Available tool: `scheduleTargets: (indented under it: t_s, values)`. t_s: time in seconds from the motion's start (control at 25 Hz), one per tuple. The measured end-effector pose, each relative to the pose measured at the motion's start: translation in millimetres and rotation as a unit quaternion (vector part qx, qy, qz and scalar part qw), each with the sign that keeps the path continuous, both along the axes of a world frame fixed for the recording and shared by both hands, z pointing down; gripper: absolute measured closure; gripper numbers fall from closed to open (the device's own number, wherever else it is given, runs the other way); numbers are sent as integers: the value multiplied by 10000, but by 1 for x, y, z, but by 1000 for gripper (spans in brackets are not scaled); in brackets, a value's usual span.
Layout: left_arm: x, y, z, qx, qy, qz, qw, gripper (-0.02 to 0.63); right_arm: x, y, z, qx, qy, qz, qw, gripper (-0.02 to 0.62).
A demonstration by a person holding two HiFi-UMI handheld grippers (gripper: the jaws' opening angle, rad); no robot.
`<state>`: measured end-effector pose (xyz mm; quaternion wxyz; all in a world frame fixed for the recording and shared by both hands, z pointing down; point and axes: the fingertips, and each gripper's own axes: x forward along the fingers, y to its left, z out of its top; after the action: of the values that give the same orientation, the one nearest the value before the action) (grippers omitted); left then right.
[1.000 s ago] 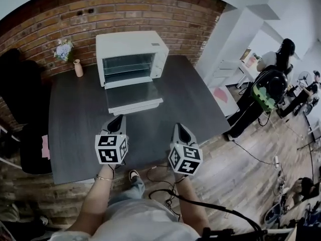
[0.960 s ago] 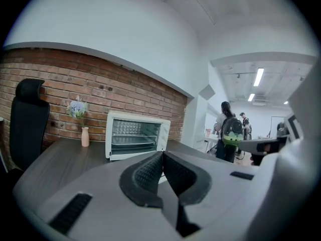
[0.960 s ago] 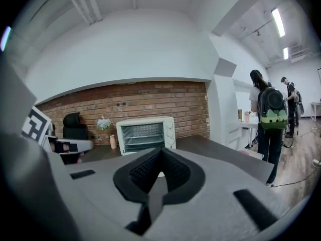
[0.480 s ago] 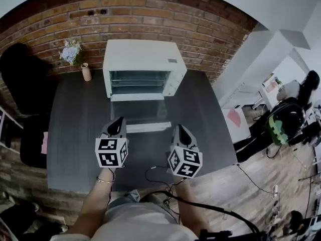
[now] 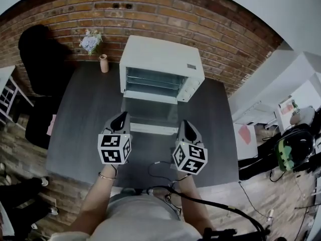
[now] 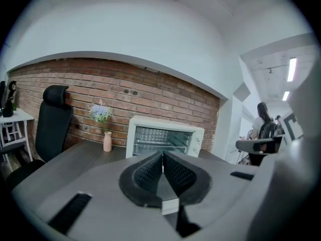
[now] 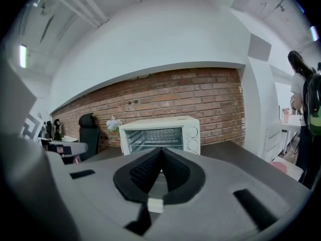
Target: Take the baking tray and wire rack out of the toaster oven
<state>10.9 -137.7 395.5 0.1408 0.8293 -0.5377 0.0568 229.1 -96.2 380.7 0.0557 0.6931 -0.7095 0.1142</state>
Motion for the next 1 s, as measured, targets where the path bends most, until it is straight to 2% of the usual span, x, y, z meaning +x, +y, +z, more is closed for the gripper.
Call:
scheduleTargets:
  t_s: [0.2,0.24,0.28,0.32,0.36,0.56,0.8,1.0]
  values:
    - [4,2,-6,57,271,-11,9996,598,1,-5,-4,141,-106,-89,9998,591]
    - [5,3,-8,62,311,-4,9995,597,1,-5,-5,152,-149,-116,9997,572]
    - [6,3,-10,62,347,2,9994,592,2,-5,-6,159,-204,-145,9996,511]
    - [8,3,-11,55,391,20,9992,551,2,-5,-6,168,-256,-165,9994,491]
    - [10,4,-11,41,447,47,9990,473,3,-4,-6,182,-300,-171,9992,488]
    - [15,10,-8,-92,862,57,9962,405,8,1,-3,203,-611,-91,9979,385]
    - [10,14,-1,-263,1320,-93,9909,399,14,7,4,164,-834,-5,9964,370]
    - [2,11,9,-567,1974,-258,9783,399,18,7,12,131,-1616,84,9867,371]
